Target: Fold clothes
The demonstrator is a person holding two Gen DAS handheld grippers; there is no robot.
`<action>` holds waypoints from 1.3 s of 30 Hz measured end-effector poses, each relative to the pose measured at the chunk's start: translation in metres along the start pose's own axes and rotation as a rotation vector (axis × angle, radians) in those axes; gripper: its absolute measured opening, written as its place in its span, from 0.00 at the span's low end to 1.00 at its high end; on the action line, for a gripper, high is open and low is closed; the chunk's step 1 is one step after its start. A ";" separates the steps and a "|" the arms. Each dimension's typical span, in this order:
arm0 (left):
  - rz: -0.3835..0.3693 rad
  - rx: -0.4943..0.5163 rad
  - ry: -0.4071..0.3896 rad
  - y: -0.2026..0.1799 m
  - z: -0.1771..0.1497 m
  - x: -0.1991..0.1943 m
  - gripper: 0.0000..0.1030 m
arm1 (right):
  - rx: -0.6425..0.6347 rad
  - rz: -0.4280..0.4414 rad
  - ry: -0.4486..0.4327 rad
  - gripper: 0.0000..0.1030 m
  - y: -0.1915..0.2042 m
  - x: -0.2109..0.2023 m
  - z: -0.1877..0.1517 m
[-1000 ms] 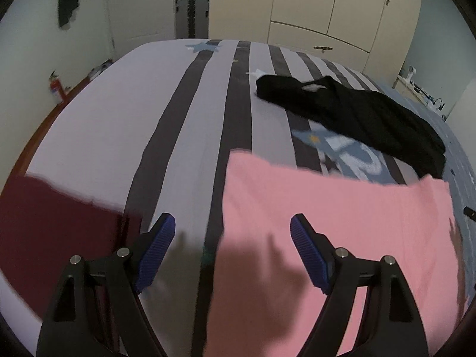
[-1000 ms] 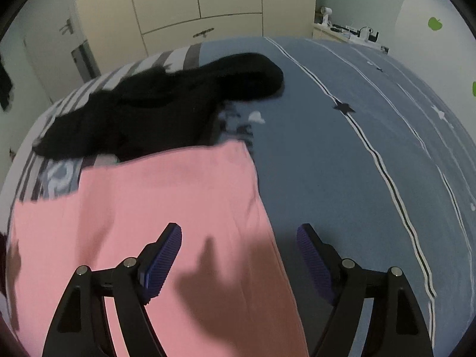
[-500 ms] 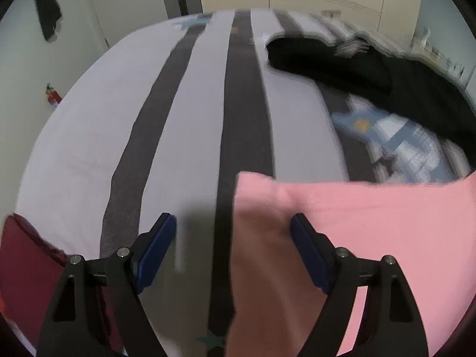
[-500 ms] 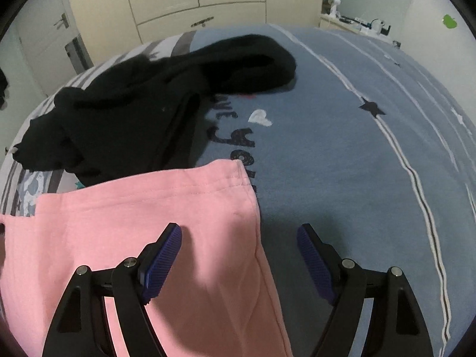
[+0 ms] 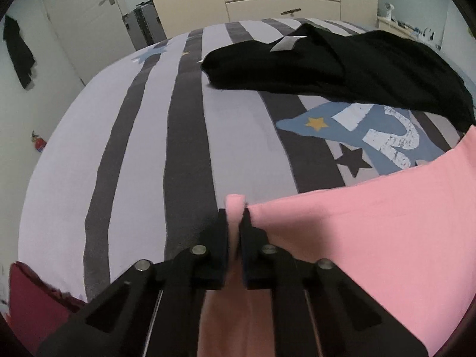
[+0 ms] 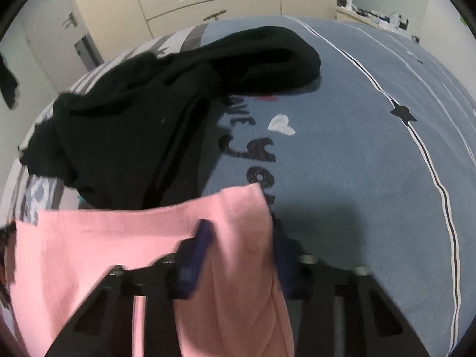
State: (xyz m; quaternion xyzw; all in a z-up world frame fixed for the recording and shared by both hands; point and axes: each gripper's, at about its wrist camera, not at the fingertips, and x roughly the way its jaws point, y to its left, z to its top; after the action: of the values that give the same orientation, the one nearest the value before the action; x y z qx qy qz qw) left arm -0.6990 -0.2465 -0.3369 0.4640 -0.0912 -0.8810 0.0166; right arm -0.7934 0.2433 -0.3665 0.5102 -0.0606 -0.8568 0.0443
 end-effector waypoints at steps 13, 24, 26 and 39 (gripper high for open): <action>0.036 -0.092 -0.040 0.028 0.012 -0.008 0.04 | -0.063 -0.083 -0.064 0.02 0.001 -0.011 0.016; 0.119 -0.181 -0.053 0.035 0.003 0.010 0.28 | -0.060 -0.167 -0.046 0.29 -0.008 0.009 0.002; 0.154 -0.226 -0.066 0.047 0.004 0.004 0.37 | -0.040 -0.192 -0.055 0.34 -0.019 0.005 0.006; 0.016 -0.236 -0.128 0.045 -0.027 -0.085 0.37 | -0.004 -0.119 -0.144 0.35 -0.038 -0.076 -0.025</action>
State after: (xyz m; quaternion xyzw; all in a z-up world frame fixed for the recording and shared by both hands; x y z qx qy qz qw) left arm -0.6305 -0.2846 -0.2746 0.4011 0.0084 -0.9132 0.0721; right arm -0.7364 0.2896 -0.3181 0.4499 -0.0314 -0.8925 -0.0102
